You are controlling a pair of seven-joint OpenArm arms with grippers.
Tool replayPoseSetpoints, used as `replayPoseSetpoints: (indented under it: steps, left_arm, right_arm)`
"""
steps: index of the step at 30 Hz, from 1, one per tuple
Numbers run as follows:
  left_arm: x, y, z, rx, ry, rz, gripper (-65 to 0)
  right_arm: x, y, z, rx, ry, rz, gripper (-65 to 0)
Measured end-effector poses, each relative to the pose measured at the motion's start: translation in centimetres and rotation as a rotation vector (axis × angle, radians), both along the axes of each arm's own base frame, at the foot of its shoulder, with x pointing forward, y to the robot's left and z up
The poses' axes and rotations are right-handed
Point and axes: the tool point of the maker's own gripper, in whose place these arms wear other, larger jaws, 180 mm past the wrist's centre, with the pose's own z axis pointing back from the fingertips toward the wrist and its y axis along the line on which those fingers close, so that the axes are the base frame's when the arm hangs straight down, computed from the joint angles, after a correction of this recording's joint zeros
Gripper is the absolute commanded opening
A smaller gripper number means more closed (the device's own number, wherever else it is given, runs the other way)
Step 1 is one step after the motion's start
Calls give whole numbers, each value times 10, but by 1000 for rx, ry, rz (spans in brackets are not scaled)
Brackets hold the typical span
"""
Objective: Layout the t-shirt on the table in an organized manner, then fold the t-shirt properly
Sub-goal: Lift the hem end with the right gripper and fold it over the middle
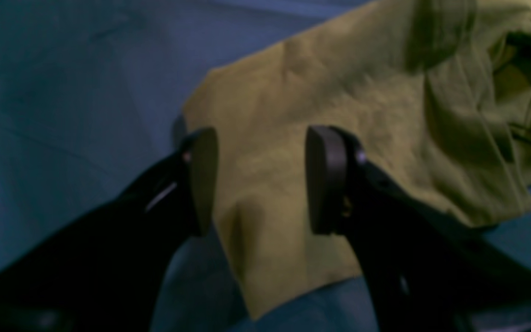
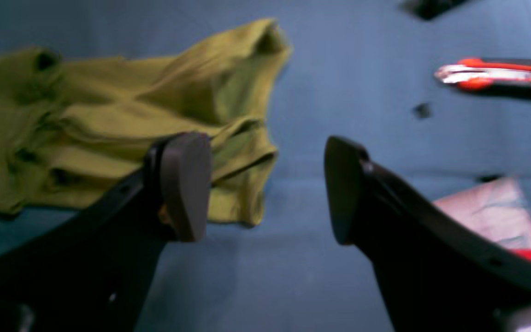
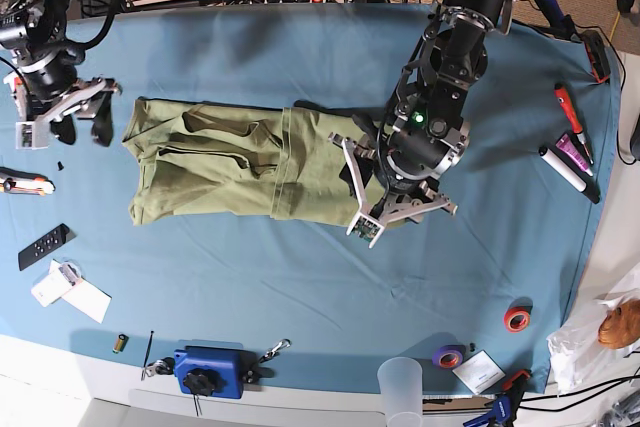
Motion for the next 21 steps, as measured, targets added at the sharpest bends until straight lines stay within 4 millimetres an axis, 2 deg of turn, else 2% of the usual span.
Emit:
replayPoseSetpoints:
  steps: [2, 4, 6, 9, 12, 14, 18, 21]
  left_arm:
    - [0, 0, 0, -1, -1, 0, -361]
    - [0, 0, 0, 0, 0, 0, -361]
    - [1, 0, 1, 0, -2, 1, -361]
    - [0, 0, 0, -1, -1, 0, -361]
    - [0, 0, 0, -1, -1, 1, -361]
    - [0, 0, 0, -1, -1, 1, -361]
    - [1, 0, 1, -3, -5, 0, -361]
    - [1, 0, 1, -3, -5, 0, -361]
  right_arm:
    - [8, -9, 2, 0, -51, -24, -270]
    - [11, -19, -17, 58, -15, -61, -270]
    - [13, -21, -43, 168, 30, -77, -270]
    - [20, -15, -70, 309, 66, -52, -270]
    - [30, -3, -82, 437, 70, -16, -270]
    - [34, -2, -91, 496, 76, -25, -270]
    - [33, 2, -113, 581, 133, -44, -270]
    - [33, 3, -117, 606, 132, -51, -270]
